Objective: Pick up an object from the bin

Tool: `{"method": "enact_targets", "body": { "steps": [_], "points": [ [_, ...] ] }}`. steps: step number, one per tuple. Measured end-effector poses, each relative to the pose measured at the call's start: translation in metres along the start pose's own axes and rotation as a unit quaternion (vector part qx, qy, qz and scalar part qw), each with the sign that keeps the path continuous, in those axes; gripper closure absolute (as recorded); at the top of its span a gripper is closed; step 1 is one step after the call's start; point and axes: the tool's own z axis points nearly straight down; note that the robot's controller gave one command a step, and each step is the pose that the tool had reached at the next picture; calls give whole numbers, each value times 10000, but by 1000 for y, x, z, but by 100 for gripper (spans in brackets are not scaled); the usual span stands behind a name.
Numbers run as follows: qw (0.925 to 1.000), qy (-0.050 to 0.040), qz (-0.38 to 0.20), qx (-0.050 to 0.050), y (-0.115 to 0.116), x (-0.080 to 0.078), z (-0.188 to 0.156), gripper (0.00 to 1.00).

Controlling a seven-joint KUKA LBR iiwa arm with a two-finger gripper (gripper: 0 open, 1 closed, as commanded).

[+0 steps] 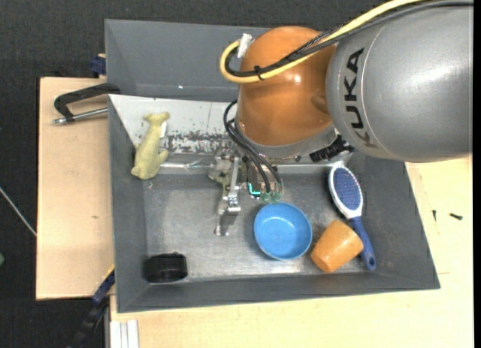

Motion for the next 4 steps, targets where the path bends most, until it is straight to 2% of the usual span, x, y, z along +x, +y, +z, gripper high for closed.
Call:
{"method": "enact_targets", "body": {
  "steps": [1, 2, 3, 4],
  "points": [
    [9989, -89, -462, -16, -57, -1, 156, 0],
    [9947, -99, -1024, -12, -117, -10, 154, 0],
    [9924, -87, -1231, 3, -183, -7, 154, 0],
    [9922, -106, -1242, -8, -179, -8, 154, 100]
  ]
}}
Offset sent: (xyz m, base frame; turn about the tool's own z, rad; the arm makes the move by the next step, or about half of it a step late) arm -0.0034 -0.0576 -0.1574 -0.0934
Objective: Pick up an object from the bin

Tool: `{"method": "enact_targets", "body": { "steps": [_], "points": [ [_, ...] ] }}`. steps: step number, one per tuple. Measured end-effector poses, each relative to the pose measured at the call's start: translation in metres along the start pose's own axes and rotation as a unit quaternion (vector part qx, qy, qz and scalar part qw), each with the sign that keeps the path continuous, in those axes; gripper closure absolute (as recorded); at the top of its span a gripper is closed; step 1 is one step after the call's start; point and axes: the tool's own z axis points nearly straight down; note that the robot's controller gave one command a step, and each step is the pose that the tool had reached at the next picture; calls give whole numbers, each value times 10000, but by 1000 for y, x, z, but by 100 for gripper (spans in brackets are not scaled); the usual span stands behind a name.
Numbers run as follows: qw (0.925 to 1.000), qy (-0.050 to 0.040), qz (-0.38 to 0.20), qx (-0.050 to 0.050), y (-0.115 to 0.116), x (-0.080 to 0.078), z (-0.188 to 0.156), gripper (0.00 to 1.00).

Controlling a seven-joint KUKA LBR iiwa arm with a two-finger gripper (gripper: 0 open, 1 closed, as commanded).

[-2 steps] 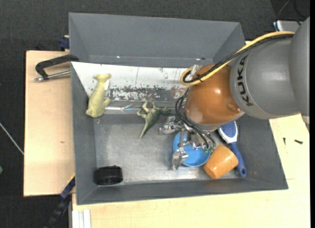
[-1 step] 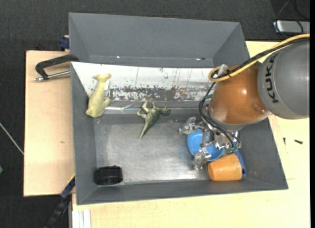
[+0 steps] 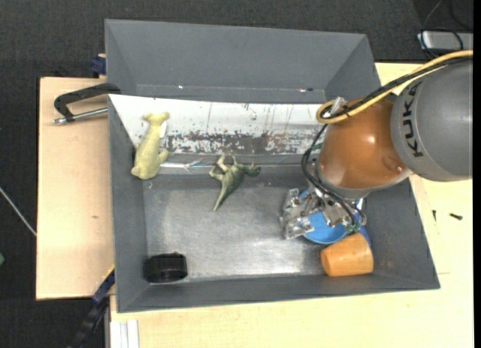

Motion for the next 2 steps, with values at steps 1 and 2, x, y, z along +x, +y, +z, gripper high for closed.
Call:
{"method": "enact_targets", "body": {
  "steps": [1, 2],
  "points": [
    [9934, 1, 1147, 18, -16, -33, -95, 100],
    [9939, -10, 1106, 21, -16, -39, -166, 100]
  ]
}}
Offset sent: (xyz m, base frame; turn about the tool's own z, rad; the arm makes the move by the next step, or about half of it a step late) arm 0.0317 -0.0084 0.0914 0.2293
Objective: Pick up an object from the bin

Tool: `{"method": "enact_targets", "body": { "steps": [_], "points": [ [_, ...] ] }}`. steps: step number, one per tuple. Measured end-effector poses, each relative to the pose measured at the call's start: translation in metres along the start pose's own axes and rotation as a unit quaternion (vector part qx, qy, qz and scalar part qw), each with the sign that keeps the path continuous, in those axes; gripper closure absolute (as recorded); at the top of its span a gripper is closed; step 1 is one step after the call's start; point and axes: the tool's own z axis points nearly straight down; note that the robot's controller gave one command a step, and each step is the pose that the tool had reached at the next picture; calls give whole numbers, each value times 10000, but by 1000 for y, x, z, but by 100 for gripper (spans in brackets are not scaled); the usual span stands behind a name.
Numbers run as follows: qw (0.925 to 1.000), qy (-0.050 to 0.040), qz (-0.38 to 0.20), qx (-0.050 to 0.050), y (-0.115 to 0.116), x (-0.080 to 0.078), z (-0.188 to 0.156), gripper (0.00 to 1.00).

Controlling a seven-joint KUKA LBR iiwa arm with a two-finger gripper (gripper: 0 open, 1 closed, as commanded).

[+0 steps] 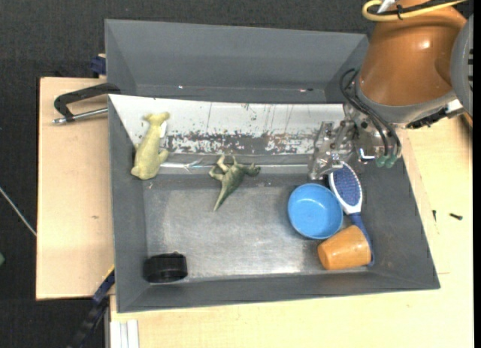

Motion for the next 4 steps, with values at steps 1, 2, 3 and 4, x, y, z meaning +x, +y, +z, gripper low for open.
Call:
{"method": "enact_targets", "body": {
  "steps": [1, 2, 3, 4],
  "points": [
    [10000, 48, 3, -6, 0, 2, 5, 0],
    [9958, 103, -910, -15, -47, -11, 148, 0],
    [9958, 62, -910, -14, -46, -13, 144, 100],
    [9954, -4, -958, 10, -67, -29, 6, 100]
  ]
}}
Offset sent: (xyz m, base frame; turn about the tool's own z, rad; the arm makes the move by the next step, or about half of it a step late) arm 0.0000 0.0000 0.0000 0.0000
